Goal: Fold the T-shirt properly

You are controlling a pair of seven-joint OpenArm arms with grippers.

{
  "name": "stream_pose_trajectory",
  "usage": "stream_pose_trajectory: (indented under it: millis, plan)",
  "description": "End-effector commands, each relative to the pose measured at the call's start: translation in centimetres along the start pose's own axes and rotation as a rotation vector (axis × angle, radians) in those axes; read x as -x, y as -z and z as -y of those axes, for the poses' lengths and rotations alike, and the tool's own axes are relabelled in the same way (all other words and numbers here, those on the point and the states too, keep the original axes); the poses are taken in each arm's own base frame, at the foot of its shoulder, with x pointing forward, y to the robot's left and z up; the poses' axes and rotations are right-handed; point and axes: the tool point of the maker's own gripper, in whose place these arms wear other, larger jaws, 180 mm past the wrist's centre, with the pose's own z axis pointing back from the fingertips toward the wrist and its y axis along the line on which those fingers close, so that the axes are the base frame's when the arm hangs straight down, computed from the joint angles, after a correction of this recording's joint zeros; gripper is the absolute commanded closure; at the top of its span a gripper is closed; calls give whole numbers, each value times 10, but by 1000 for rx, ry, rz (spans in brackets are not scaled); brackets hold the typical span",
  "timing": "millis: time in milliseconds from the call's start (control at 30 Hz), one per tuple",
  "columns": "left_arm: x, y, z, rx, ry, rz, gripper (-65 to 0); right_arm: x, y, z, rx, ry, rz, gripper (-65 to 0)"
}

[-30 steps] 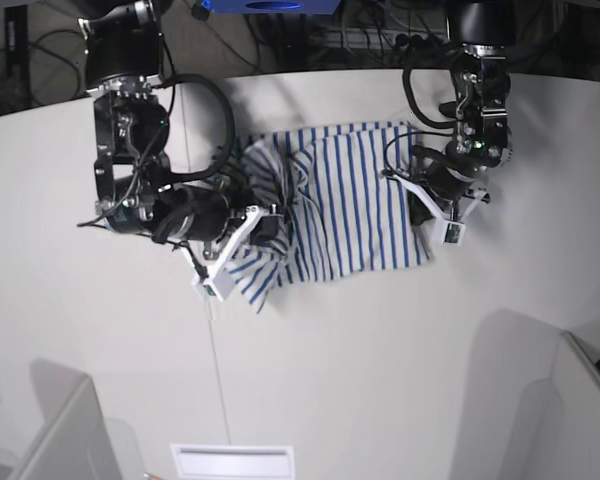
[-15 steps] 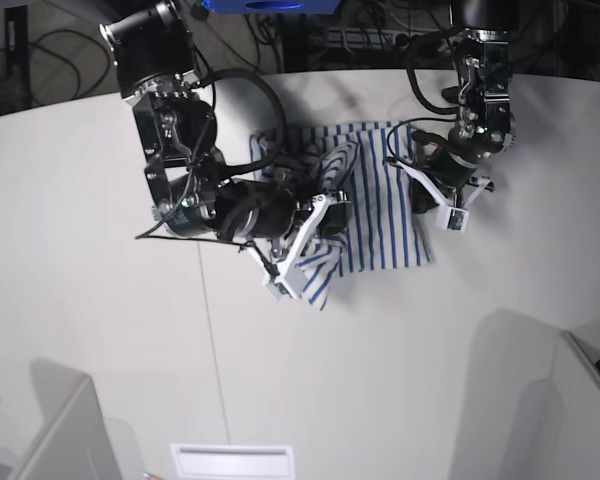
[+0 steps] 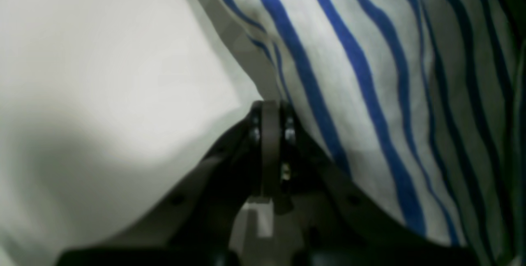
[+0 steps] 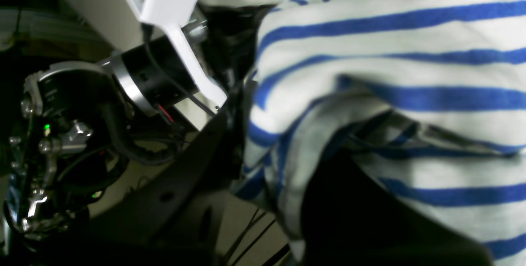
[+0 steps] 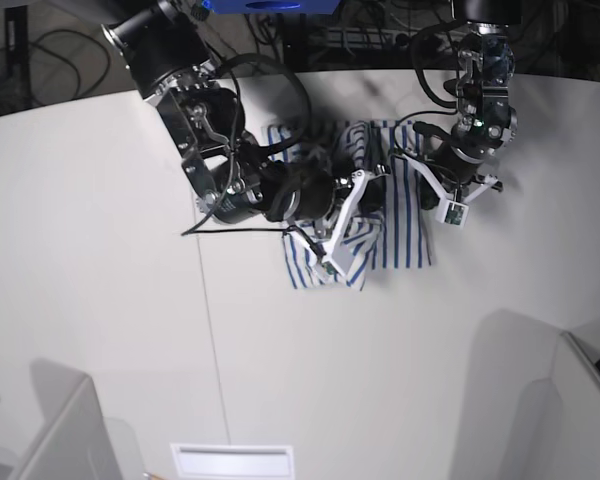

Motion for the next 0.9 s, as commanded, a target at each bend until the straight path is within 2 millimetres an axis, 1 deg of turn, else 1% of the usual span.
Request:
stream_pose_trajectory:
  millis: [0, 67, 167, 200, 300, 367, 400, 467, 533, 567, 633, 667, 700, 733, 767, 867]
  plan:
    - [32, -4, -5, -22, 23, -130, 0, -13, 3, -8, -20, -8, 27, 0]
    - [36, -6, -4, -20, 23, -138, 0, -6, 15, -8, -15, 7, -5, 0]
    - [29, -9, -3, -20, 30, -118, 0, -4, 27, -7, 27, 50, -20, 0]
    - [30, -11, -2, -20, 30, -117, 0, -2, 31, -6, 38, 65, -32, 0]
    - [24, -18, -4, -28, 37, -95, 0, 3, 38, -8, 47, 61, -57, 0]
    - [21, -29, -20, -71, 24, -77, 0, 6, 42, -4, 56, 80, -69, 0]
    - [15, -34, -30, -99, 14, -58, 0, 9, 44, 0, 63, 92, -81, 0]
    - [16, -46, -49, -152, -5, -60, 0, 10, 46, 4, 71, 110, -87, 0]
    - [15, -57, -66, -198, -27, -68, 0, 10, 45, 1, 59, 113, -85, 0]
    - [14, -62, -74, -213, -49, -65, 0, 8, 43, -2, 52, 109, -74, -11]
    - [15, -71, -87, -218, -96, -59, 0, 10, 41, -7, 37, 107, -64, -200]
    - [18, -77, -98, -234, -121, -63, 0, 9, 38, -11, 29, 102, -52, -291]
    - [19, -84, -110, -258, -142, -63, 0, 4, 36, -15, 22, 90, -29, -369]
    - [21, -90, -121, -282, -144, -71, 0, 1, 34, -18, 14, 84, -4, -417]
    - [22, -94, -127, -294, -147, -75, 0, -1, 33, -20, 12, 81, 8, -429]
    - [22, -105, -143, -331, -146, -72, 0, -7, 33, -20, 12, 76, 28, -431]
